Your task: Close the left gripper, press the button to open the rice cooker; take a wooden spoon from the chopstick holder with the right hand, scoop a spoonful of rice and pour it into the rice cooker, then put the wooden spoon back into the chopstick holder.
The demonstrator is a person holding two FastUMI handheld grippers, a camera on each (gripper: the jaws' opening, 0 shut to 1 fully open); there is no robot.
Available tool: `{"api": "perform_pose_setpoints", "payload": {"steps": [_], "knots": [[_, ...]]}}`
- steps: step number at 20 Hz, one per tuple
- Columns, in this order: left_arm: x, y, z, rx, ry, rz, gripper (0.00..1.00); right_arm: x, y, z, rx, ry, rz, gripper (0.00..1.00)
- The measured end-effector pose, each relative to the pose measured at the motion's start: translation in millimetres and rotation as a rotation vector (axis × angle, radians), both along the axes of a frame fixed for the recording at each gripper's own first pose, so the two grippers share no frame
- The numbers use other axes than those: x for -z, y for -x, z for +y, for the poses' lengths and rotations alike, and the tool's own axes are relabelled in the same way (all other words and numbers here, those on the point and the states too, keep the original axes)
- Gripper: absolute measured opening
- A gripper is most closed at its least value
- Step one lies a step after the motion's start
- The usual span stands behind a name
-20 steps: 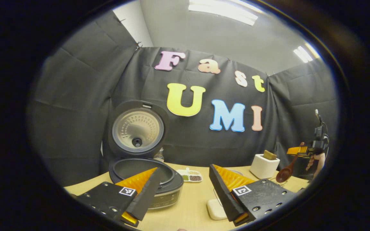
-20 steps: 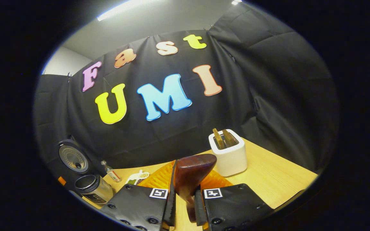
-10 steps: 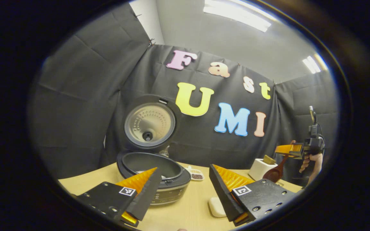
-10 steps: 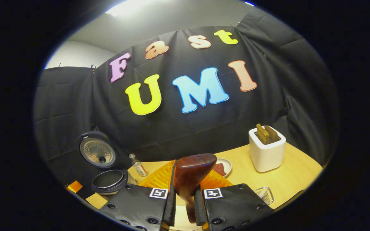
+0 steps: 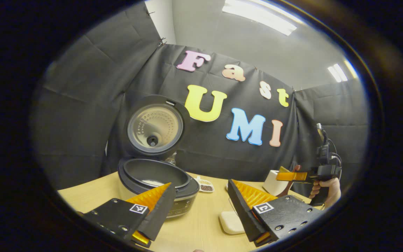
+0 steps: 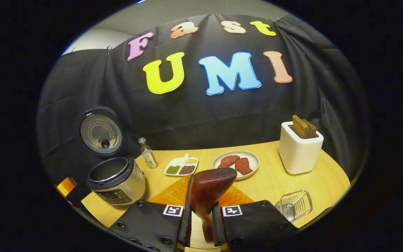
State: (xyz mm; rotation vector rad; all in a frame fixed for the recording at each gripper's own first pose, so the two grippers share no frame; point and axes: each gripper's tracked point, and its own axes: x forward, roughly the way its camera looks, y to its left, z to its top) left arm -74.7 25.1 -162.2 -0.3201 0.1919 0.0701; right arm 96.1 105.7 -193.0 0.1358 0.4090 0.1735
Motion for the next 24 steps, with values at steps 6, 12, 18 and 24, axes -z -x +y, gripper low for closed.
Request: {"api": "perform_pose_setpoints", "payload": {"steps": [6,12,18,24], "knots": [[-1.6,9.5,8.0,-0.012,-0.013,0.009,0.93,40.1,3.3,19.5,-0.047,0.042,0.089,0.27],[7.5,8.5,15.2,-0.015,0.019,0.024,0.92,48.9,10.4,37.7,-0.059,-0.016,0.133,0.26],[14.6,9.0,15.6,-0.003,0.020,0.035,0.93,54.0,12.6,62.0,-0.065,-0.077,0.163,0.27],[13.4,17.1,26.5,-0.020,0.017,0.031,0.92,59.1,14.9,90.5,-0.090,-0.139,0.196,0.27]]}}
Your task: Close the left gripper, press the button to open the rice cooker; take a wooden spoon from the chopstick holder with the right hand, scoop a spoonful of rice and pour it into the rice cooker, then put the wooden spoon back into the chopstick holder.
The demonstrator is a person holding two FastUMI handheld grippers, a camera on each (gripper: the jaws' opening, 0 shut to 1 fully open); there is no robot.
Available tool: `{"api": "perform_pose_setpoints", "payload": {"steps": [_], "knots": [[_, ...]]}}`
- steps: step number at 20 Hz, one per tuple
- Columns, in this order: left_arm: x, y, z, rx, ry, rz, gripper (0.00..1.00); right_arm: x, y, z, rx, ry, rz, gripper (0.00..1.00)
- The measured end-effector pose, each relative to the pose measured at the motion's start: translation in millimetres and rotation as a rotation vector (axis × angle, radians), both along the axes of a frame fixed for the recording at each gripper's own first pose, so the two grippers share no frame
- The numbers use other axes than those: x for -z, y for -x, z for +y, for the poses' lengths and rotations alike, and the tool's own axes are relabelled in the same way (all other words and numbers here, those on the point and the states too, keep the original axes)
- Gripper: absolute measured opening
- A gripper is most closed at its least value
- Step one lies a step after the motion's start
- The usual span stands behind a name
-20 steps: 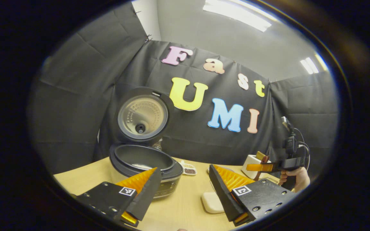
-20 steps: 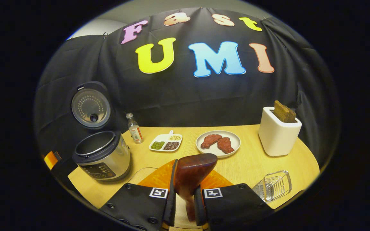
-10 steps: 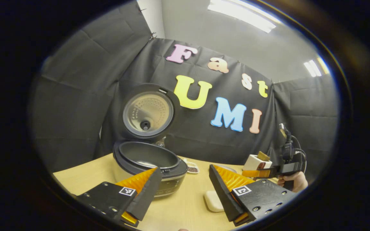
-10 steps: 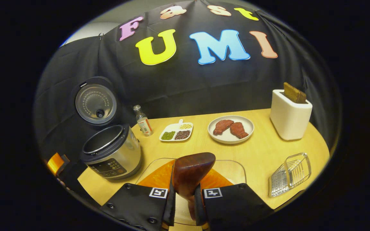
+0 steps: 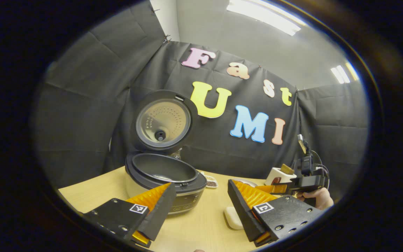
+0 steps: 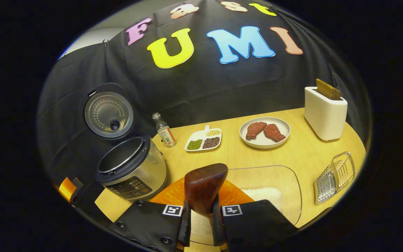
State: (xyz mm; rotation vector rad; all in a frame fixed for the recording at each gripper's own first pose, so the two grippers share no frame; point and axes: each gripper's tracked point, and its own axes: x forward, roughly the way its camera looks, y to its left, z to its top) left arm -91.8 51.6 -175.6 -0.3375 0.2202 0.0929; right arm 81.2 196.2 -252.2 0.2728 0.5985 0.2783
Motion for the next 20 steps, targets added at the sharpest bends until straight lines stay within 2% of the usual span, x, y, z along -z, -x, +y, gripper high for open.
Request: {"api": "perform_pose_setpoints", "payload": {"steps": [5,11,20], "knots": [[-1.4,5.6,3.3,-0.005,0.044,-0.002,0.93,-1.4,-0.2,15.7,0.020,-0.077,0.028,0.27],[0.3,6.0,8.0,-0.016,0.010,0.011,0.92,-3.5,-1.7,12.6,0.066,-0.242,0.086,0.27],[-5.4,-4.1,-7.8,0.008,-0.029,0.013,0.92,2.0,-5.7,-26.9,0.185,-0.530,0.195,0.24]]}}
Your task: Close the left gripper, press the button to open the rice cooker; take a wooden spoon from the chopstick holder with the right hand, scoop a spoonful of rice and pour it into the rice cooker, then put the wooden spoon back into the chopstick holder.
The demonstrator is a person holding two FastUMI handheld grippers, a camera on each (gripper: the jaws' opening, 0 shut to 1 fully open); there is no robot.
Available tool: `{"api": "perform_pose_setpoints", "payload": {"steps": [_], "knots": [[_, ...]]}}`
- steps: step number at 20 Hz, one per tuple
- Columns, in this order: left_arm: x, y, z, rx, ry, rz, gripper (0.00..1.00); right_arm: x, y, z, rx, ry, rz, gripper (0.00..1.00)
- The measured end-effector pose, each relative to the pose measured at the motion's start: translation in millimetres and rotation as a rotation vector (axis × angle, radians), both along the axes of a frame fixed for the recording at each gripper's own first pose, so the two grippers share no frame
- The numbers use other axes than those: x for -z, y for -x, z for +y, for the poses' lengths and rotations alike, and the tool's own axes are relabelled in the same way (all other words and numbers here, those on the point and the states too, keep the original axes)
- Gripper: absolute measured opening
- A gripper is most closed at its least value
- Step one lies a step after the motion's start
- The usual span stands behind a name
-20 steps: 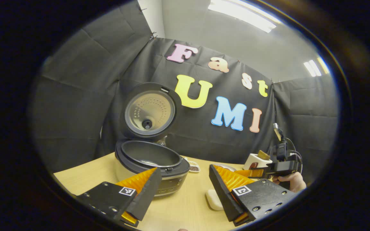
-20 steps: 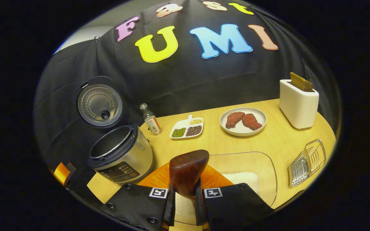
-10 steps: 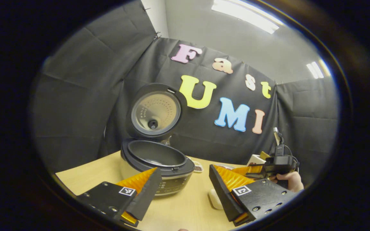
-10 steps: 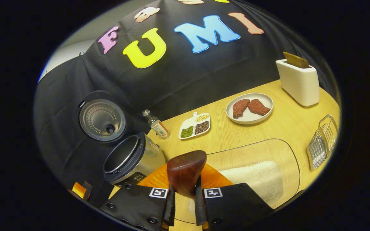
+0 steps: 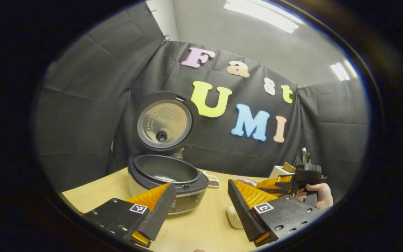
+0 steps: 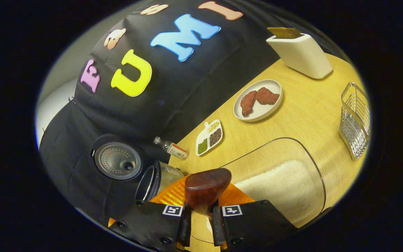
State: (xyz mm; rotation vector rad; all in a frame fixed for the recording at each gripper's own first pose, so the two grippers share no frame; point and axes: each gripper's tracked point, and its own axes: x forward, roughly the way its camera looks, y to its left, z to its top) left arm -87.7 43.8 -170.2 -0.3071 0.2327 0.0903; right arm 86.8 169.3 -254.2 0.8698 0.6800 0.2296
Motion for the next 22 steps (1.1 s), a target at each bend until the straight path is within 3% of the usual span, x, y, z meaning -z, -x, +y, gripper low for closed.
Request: {"api": "perform_pose_setpoints", "payload": {"steps": [14,22], "knots": [[8.7,-5.2,-19.1,0.018,-0.002,0.018,0.92,-11.0,-3.0,-89.8,0.226,-0.225,0.025,0.24],[12.4,-0.4,-2.9,-0.021,0.015,0.025,0.92,-33.0,-15.0,-95.0,0.260,-0.371,0.022,0.24]]}}
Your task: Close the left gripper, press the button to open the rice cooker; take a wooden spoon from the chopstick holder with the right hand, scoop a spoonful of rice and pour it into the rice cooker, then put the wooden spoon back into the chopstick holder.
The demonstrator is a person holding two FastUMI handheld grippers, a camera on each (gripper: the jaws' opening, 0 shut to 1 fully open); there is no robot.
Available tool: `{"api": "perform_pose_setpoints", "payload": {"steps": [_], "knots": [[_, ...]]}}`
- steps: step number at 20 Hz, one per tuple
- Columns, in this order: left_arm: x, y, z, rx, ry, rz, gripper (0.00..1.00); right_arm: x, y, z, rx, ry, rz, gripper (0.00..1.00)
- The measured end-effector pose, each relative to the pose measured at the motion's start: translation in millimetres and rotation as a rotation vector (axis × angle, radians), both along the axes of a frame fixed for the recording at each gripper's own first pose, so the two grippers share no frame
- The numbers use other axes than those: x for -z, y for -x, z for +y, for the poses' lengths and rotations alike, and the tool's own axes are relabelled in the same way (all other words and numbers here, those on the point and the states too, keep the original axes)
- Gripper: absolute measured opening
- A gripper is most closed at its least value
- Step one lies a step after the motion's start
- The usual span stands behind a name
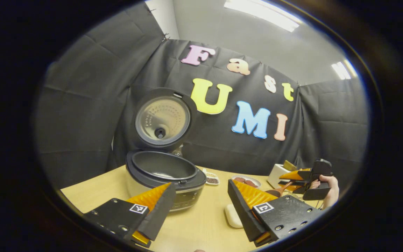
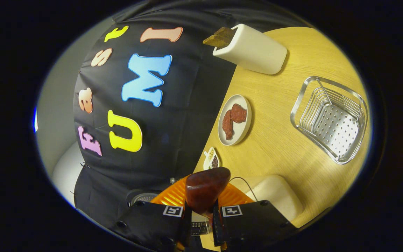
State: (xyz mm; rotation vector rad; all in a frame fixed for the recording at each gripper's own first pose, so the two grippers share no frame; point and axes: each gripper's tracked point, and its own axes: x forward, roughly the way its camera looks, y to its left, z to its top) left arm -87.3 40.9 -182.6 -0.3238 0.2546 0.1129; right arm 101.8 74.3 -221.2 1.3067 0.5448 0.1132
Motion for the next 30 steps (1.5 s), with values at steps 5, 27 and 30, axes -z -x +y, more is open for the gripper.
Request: {"api": "perform_pose_setpoints", "payload": {"steps": [5,27,30], "knots": [[-2.8,2.7,11.7,-0.021,-0.001,-0.009,0.92,-28.7,-24.2,23.4,0.006,-0.083,-0.028,0.26],[0.2,30.6,120.2,-0.157,-0.019,-0.007,0.92,-114.5,-104.5,235.1,-0.178,-0.155,-0.108,0.26],[3.3,33.9,127.6,-0.167,-0.022,-0.006,0.92,-111.1,-113.8,259.2,-0.186,-0.106,-0.103,0.26]]}}
